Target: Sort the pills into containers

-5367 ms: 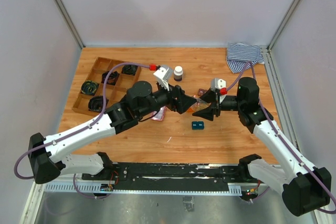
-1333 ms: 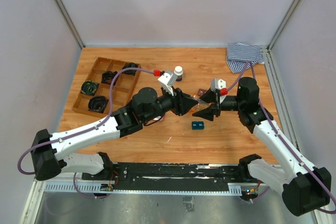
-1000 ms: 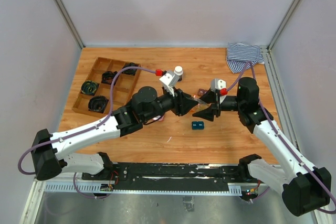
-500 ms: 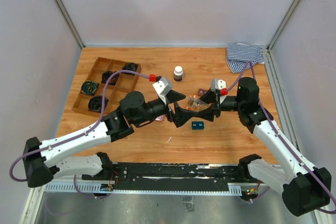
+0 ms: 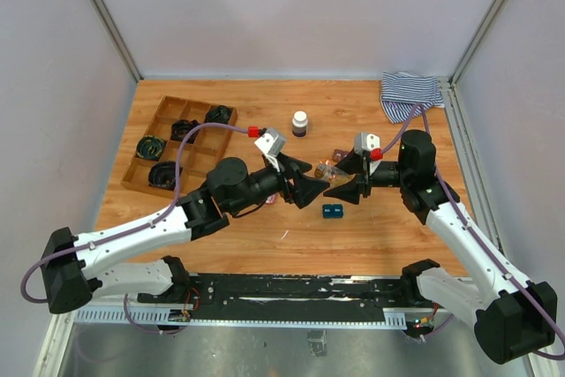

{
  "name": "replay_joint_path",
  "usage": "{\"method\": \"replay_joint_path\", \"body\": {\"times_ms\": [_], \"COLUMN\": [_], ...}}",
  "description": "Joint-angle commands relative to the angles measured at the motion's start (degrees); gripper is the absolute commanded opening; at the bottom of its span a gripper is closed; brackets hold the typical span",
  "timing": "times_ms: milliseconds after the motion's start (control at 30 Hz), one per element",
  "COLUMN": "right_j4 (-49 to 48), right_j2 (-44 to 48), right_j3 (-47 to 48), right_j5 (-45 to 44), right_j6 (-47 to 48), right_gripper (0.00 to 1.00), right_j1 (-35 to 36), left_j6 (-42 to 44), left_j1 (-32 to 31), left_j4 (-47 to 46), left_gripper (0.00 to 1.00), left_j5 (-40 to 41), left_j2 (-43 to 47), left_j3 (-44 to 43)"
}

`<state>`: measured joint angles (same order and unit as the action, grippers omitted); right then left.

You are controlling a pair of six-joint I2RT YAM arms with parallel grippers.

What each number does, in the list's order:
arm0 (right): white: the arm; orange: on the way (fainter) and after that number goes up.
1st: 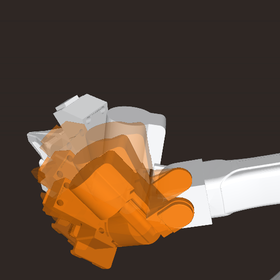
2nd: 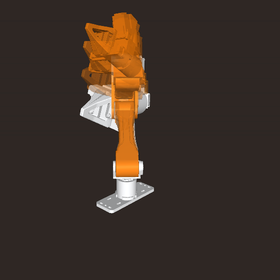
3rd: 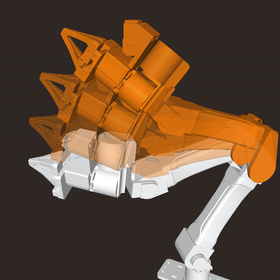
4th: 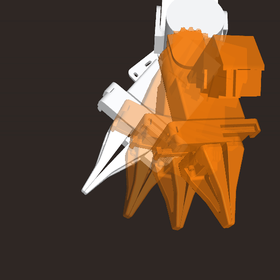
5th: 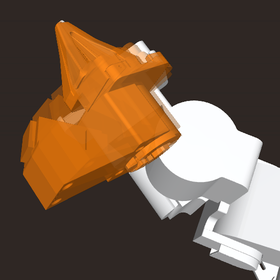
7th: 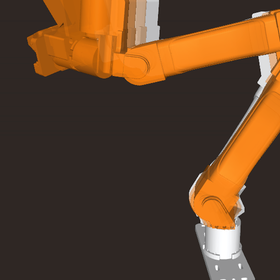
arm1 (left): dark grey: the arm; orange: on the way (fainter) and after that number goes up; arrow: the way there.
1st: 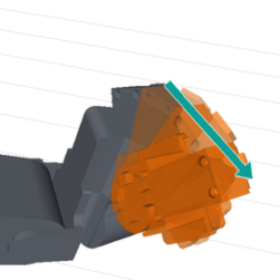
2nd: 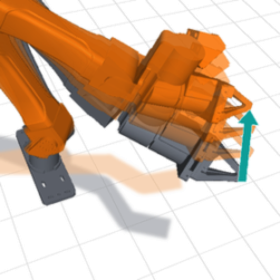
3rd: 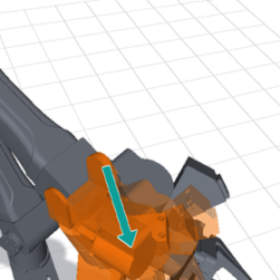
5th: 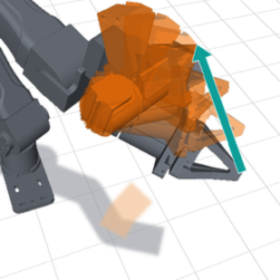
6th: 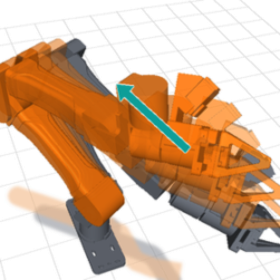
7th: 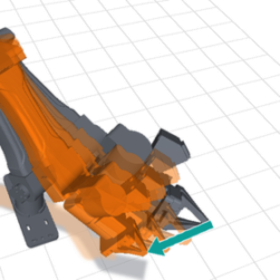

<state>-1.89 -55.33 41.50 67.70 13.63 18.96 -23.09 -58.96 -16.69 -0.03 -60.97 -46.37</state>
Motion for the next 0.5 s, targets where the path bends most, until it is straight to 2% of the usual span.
{"method": "replay_joint_path", "body": {"times_ms": [0, 167, 467], "right_j4": [-1.25, -1.20, -1.20], "right_j2": [0.33, 0.39, 0.57], "right_j3": [0.88, 0.91, 0.91], "right_j5": [-0.03, -0.03, 0.15], "right_j6": [-0.10, -0.13, -0.17], "right_gripper": [0.00, 0.00, 0.00], "right_j1": [-1.68, -1.73, -1.82], "left_j6": [-1.25, -1.34, -1.28], "left_j1": [0.25, 0.26, 0.25], "left_j4": [0.17, 1.04, 0.61], "left_gripper": [0.77, 0.66, 0.62], "left_j5": [2.55, 2.39, 1.85], "left_j2": [-2.47, -4.70, -5.53], "left_j3": [-2.55, -4.53, -5.46]}}
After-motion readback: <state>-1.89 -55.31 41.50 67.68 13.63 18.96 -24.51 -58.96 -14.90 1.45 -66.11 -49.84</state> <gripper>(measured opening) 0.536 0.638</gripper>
